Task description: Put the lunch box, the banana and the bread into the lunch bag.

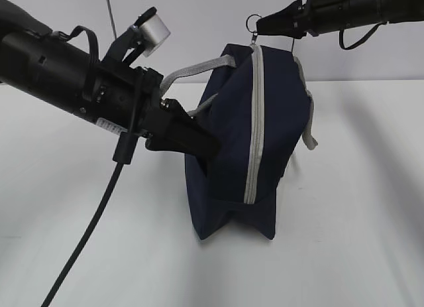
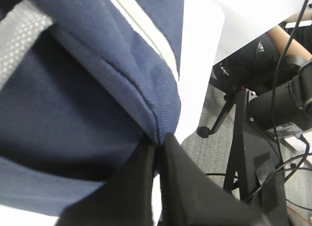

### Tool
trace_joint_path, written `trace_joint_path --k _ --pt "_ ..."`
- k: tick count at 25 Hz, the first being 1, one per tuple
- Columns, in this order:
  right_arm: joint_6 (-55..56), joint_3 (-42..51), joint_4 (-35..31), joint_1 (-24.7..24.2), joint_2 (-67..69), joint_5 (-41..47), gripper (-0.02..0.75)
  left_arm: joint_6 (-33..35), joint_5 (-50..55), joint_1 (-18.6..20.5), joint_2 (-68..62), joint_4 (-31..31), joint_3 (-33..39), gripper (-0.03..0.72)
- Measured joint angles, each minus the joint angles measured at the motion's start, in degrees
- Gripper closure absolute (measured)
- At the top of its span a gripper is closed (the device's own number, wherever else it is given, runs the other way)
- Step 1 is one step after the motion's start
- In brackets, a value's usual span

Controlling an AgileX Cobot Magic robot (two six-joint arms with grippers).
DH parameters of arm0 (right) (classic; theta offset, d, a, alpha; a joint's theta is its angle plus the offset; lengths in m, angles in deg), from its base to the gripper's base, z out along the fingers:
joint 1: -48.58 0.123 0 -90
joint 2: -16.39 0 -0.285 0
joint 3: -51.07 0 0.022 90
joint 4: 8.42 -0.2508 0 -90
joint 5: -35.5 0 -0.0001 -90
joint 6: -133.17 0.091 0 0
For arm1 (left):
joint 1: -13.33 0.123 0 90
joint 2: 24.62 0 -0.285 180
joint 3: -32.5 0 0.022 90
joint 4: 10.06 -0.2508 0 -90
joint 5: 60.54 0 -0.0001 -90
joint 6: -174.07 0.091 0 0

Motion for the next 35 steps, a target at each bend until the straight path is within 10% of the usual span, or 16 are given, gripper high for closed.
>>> trace_joint_path --k 10,35 --pt "-8.7 -0.7 -1.4 -0.5 0.2 4.1 0.738 -8.9 -0.9 6.6 0.8 5.7 0.0 0.16" --pt "-13.0 -0.9 -1.1 -0.5 1.7 0.8 0.738 -25.3 -8.7 9.7 -11.3 0.3 -23.0 0.176"
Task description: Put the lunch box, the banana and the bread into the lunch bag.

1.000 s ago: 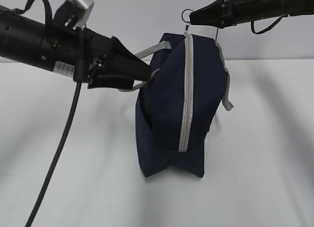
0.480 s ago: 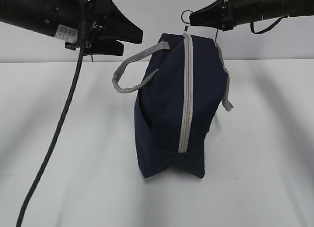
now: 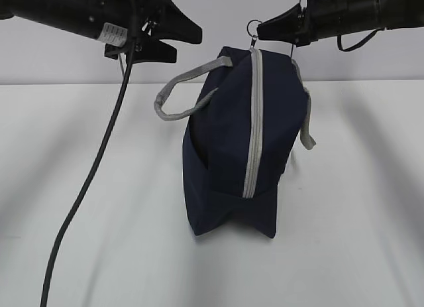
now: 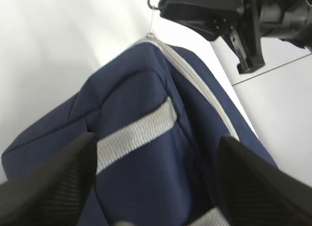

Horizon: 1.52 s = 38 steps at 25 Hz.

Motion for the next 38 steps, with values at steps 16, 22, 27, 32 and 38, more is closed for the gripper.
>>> trace_joint_path --k 16,22,27,32,38 --pt "28.9 0.0 -4.4 0.0 0.8 1.7 0.738 -2.3 -7.4 -5.4 -5.8 -10.6 -5.5 0.176" --pt "30.9 0.0 -4.7 0.0 0.8 1.7 0.738 -2.5 -9.4 -5.5 -5.8 -8.5 -5.6 0.176" --pt "31.1 0.0 -4.2 0.0 0.8 1.7 0.738 -2.5 -10.6 -5.5 -5.8 -5.5 -7.3 0.176" --pt "31.2 0.0 -4.0 0.0 0.8 2.2 0.738 -2.5 -11.3 -5.9 -6.6 -3.1 -7.7 0.176" --pt "31.1 0.0 -3.2 -0.1 0.8 3.5 0.738 -2.5 -11.5 -7.6 -9.8 -2.3 -9.5 0.19"
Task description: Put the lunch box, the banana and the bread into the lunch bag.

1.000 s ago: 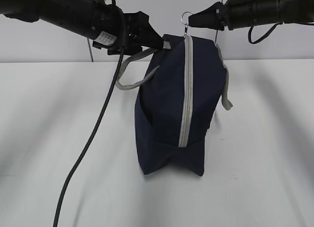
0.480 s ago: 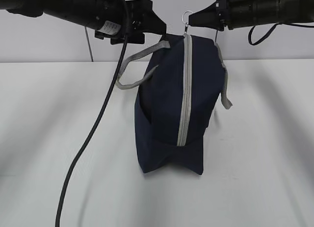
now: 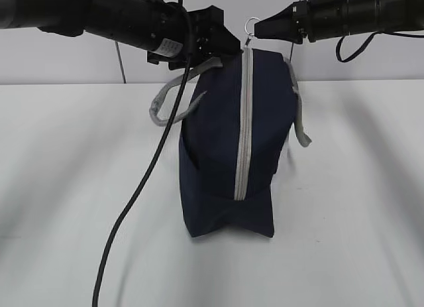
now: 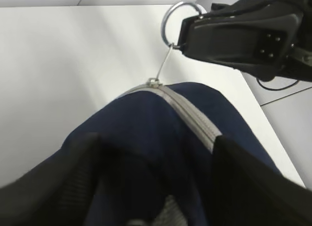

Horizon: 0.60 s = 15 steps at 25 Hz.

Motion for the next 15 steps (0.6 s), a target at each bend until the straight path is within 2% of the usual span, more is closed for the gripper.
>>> trace_joint_path --k 3,8,15 --pt "-0.8 0.0 1.0 0.0 0.0 0.0 0.738 0.0 0.0 -0.7 -1.0 0.2 -1.2 0.258" --pt "-9.8 0.0 2.4 0.0 0.0 0.2 0.738 0.0 0.2 -1.1 -1.2 0.1 -1.6 0.485" --pt "-25.8 0.0 5.0 0.0 0.0 0.2 0.738 0.0 0.5 -1.1 -1.2 -0.4 -1.6 0.642"
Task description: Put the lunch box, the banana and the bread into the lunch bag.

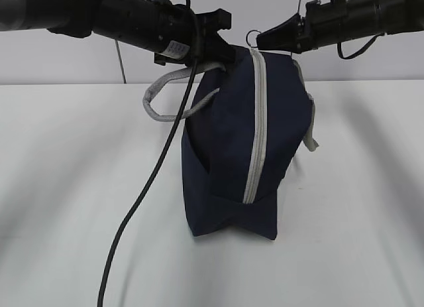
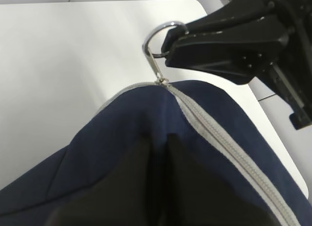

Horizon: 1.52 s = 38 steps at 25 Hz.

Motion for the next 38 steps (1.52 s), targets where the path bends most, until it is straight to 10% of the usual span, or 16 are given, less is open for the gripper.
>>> trace_joint_path --k 38 --pt "-13.5 -0.5 -1.3 -1.2 4.4 0.4 0.738 5.8 2.0 0.0 -0.6 -0.3 -0.1 0.671"
